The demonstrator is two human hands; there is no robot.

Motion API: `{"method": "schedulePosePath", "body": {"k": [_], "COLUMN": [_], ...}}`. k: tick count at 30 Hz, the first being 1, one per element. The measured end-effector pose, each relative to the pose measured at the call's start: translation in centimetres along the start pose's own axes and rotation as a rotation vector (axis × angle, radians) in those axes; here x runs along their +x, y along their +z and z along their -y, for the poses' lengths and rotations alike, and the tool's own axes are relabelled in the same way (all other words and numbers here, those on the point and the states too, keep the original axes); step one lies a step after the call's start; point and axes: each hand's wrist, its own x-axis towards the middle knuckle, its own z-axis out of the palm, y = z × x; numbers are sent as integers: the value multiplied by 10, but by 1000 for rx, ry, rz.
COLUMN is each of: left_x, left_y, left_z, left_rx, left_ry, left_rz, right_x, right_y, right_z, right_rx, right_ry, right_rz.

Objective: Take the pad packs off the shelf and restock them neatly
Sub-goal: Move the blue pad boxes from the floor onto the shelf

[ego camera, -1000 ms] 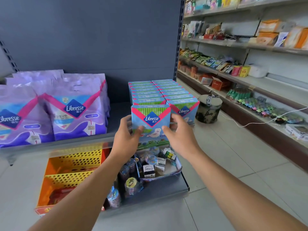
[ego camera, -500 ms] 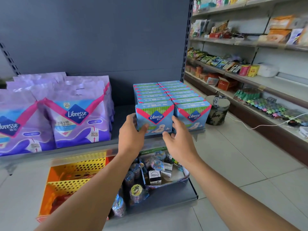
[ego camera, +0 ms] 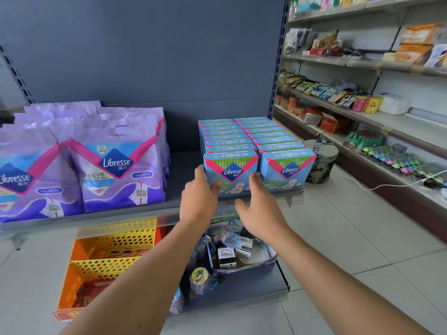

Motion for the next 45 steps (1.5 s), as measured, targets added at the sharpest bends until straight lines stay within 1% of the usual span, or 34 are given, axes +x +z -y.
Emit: {"method": "schedulePosePath", "body": {"k": [3,5,8,10,11,12,14,15,16,17,18,20,21,22,25,30,35,42,45], "left_x": [-2,-3,-2,-2,-2,-3,-3,-2,-1,-1,-1,-1,0,-1,-2,-3,-6,-11,-12], "left_y": [-1,-2,-5,-5,-5,-5,-6,-6,-6,-6,-5,-1,1,3,5,6,9,7,8], "left_z": [-1,-1,-3,-3,-3,-3,-4,-4,-4,-4,-4,-5,-5,-6,-6,-9,-13,-16,-17], "left_rx": [87,73,40,36,29,26,28,33,42,53,63,76,80,86,110,143,185,256,259], "left_ry": [41,41,28,19,15,11,3,2,-1,-3,-4,-3,1,4,7,-30,-45,-60,-81], "left_rz": [12,24,44,54,54,60,72,75,75,75,74,68,64,64,50,48,29,42,49], "right_x": [2,1,-1,-4,-4,-5,1,7,14,20,26,35,39,41,47,51,51,46,49], "right_y": [1,2,0,-3,-6,-10,-23,-31,-41,-49,-56,-61,-60,-58,-51,-53,-58,-61,-63], "right_z": [5,7,4,1,-1,-5,-18,-28,-39,-49,-57,-74,-79,-83,-85,-85,-87,-93,-94], "right_rx": [-38,-50,-69,-52,-28,5,63,79,90,108,140,213,247,282,311,279,243,270,296], "right_ry": [35,49,35,41,19,-21,-82,-82,-54,-3,59,145,145,126,99,72,93,65,86], "right_rz": [27,37,-9,-72,-148,-275,-607,-742,-812,-817,-768,-591,-519,-482,-456,-403,-373,-328,-307]}}
